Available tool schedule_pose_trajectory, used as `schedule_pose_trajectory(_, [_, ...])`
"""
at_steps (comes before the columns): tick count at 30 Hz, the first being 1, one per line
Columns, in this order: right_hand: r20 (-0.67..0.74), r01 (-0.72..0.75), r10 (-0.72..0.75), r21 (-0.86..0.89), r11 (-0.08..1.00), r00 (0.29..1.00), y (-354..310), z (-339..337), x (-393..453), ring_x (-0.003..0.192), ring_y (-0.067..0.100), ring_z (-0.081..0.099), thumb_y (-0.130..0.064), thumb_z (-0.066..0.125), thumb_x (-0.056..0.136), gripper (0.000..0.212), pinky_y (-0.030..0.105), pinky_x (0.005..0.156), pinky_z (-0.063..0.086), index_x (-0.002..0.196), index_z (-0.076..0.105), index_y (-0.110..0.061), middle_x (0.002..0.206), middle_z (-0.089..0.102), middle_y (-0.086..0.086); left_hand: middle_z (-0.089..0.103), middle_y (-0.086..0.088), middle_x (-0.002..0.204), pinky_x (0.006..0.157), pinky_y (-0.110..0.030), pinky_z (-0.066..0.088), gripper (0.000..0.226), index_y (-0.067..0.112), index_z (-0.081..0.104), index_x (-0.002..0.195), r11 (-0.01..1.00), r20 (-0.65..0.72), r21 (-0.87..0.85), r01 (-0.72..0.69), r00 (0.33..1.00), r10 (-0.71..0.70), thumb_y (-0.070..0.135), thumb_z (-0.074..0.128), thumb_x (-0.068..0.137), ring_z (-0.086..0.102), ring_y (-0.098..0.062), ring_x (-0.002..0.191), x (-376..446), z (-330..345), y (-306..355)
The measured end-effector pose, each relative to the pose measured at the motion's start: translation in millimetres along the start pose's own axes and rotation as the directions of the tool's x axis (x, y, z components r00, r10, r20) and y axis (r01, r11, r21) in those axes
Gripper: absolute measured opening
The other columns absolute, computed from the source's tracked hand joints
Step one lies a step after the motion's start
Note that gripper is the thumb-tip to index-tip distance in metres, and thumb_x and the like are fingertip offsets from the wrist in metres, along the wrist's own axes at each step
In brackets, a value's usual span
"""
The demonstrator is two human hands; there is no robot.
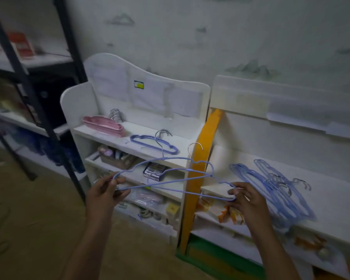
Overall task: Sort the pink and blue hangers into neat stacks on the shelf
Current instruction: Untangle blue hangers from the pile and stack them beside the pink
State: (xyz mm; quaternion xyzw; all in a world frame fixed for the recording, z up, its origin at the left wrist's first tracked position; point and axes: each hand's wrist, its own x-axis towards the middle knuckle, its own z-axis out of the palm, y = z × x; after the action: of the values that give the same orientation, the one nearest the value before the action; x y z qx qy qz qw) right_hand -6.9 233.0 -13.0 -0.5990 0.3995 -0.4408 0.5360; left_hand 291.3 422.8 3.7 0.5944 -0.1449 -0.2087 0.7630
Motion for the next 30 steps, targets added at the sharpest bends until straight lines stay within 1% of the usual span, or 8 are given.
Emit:
schedule_pose_trajectory(4, [-0.017, -0.007, 0.007, 0.038, 0.999, 1.0, -2.3, 67.8, 3.8, 0.077, 0.032, 0.07, 0.0, 0.054, 0.095, 0.015, 0.029, 0.064, 0.06, 0.093, 0.065, -0.01, 0.088, 0.069, 0.02, 0.073, -0.013, 0.096, 0.065, -0.025, 0.06, 0.019, 0.001, 0.064, 0.11, 1.0, -0.014, 0.002, 0.0, 1.0, 0.0, 0.005, 0.049, 0.1, 0.068, -0.039, 0.09, 42.7, -45.2, 20.7])
schedule_pose_trajectory(7, [-0.035, -0.018, 0.019, 0.034, 0.999, 0.999, -3.9, 111.7, 10.3, 0.073, 0.035, 0.07, -0.004, 0.053, 0.097, 0.014, 0.032, 0.064, 0.061, 0.097, 0.065, -0.011, 0.093, 0.068, 0.022, 0.071, -0.016, 0.102, 0.067, -0.026, 0.06, 0.021, 0.0, 0.063, 0.116, 1.0, -0.01, 0.012, -0.003, 1.0, 0.003, 0.006, 0.049, 0.101, 0.07, -0.034, 0.088, 76.6, -75.1, 32.1])
schedule_pose_trajectory(10, [-0.064, -0.029, 0.032, 0.04, 0.999, 0.997, -5.8, 149.8, 13.9, 0.078, 0.04, 0.069, -0.005, 0.053, 0.097, 0.014, 0.025, 0.059, 0.058, 0.099, 0.066, -0.012, 0.096, 0.068, 0.02, 0.072, -0.014, 0.103, 0.067, -0.025, 0.06, 0.022, 0.001, 0.064, 0.116, 0.999, 0.011, 0.043, -0.008, 1.0, 0.008, 0.007, 0.049, 0.1, 0.072, -0.026, 0.084, 107.0, -99.1, 38.8])
schedule_pose_trajectory(13, [-0.075, -0.037, 0.041, 0.06, 0.998, 0.996, -5.5, 179.9, 15.7, 0.083, 0.038, 0.068, -0.004, 0.053, 0.097, 0.014, 0.022, 0.06, 0.057, 0.099, 0.065, -0.011, 0.096, 0.067, 0.02, 0.072, -0.012, 0.101, 0.067, -0.024, 0.06, 0.023, 0.001, 0.064, 0.117, 0.999, 0.024, 0.051, -0.005, 1.0, 0.004, 0.007, 0.049, 0.101, 0.073, -0.024, 0.083, 129.8, -115.3, 44.0])
schedule_pose_trajectory(15, [-0.076, -0.045, 0.05, 0.064, 0.997, 0.996, -3.7, 194.3, 18.6, 0.084, 0.033, 0.068, -0.004, 0.054, 0.097, 0.013, 0.024, 0.062, 0.058, 0.101, 0.065, -0.009, 0.098, 0.066, 0.021, 0.073, -0.011, 0.099, 0.066, -0.024, 0.06, 0.023, 0.001, 0.063, 0.117, 0.999, 0.027, 0.053, -0.005, 1.0, 0.004, 0.007, 0.048, 0.101, 0.073, -0.023, 0.082, 142.2, -122.0, 45.6])
schedule_pose_trajectory(18, [-0.075, -0.069, 0.073, 0.044, 0.997, 0.995, 1.1, 208.6, 26.9, 0.076, 0.024, 0.071, -0.006, 0.055, 0.097, 0.012, 0.027, 0.064, 0.06, 0.103, 0.065, -0.008, 0.099, 0.067, 0.018, 0.072, -0.011, 0.099, 0.065, -0.023, 0.059, 0.024, 0.001, 0.063, 0.118, 0.998, 0.014, 0.062, 0.007, 1.0, -0.008, 0.007, 0.047, 0.101, 0.072, -0.025, 0.084, 159.4, -126.6, 43.4])
schedule_pose_trajectory(26, [-0.064, -0.081, 0.083, 0.021, 0.996, 0.995, 11.1, 239.2, 77.7, 0.079, 0.019, 0.072, -0.008, 0.054, 0.097, 0.014, 0.028, 0.067, 0.061, 0.105, 0.065, -0.011, 0.099, 0.069, 0.013, 0.072, -0.012, 0.096, 0.065, -0.023, 0.06, 0.024, 0.001, 0.063, 0.117, 0.997, -0.015, 0.07, 0.017, 1.0, -0.016, 0.005, 0.047, 0.101, 0.072, -0.022, 0.08, 208.6, -122.8, 29.9])
schedule_pose_trajectory(30, [-0.078, -0.071, 0.072, 0.006, 0.997, 0.994, 23.9, 251.9, 120.0, 0.09, 0.03, 0.07, -0.009, 0.056, 0.097, 0.014, 0.038, 0.073, 0.06, 0.102, 0.066, -0.017, 0.1, 0.068, 0.012, 0.07, -0.014, 0.102, 0.067, -0.025, 0.061, 0.024, 0.004, 0.063, 0.118, 0.997, -0.036, 0.083, 0.01, 0.999, -0.007, 0.007, 0.045, 0.101, 0.071, -0.028, 0.086, 237.2, -108.6, 23.5])
